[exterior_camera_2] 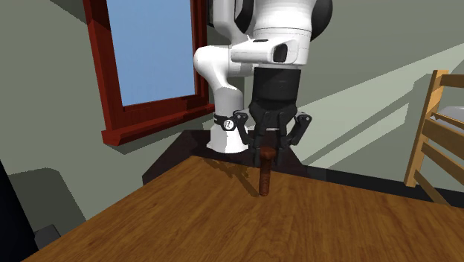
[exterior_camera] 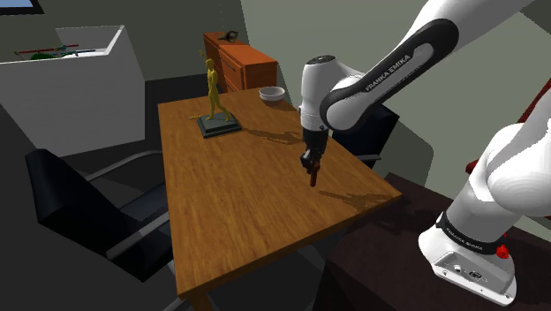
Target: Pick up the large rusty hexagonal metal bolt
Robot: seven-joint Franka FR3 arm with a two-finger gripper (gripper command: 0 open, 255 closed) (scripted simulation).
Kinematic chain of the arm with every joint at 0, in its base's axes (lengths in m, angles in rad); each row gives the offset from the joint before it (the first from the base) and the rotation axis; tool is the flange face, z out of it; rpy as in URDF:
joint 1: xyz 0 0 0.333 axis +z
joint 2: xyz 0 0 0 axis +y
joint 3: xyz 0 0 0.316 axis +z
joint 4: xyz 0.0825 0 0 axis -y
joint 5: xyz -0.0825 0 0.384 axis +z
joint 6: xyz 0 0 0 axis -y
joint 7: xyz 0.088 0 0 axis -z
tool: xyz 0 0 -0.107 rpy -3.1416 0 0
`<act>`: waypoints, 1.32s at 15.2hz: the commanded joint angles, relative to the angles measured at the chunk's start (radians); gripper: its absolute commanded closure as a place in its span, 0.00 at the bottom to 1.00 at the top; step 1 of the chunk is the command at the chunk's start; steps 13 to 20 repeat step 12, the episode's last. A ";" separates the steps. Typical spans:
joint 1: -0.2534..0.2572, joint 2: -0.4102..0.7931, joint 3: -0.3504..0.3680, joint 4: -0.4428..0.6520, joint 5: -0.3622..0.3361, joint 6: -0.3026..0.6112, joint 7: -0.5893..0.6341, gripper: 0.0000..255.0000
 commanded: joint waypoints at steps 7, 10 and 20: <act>0.005 -0.085 -0.004 0.039 0.023 -0.122 -0.020 1.00; 0.007 -0.113 -0.006 0.056 0.030 -0.168 -0.026 1.00; 0.007 -0.114 -0.006 0.057 0.030 -0.170 -0.026 1.00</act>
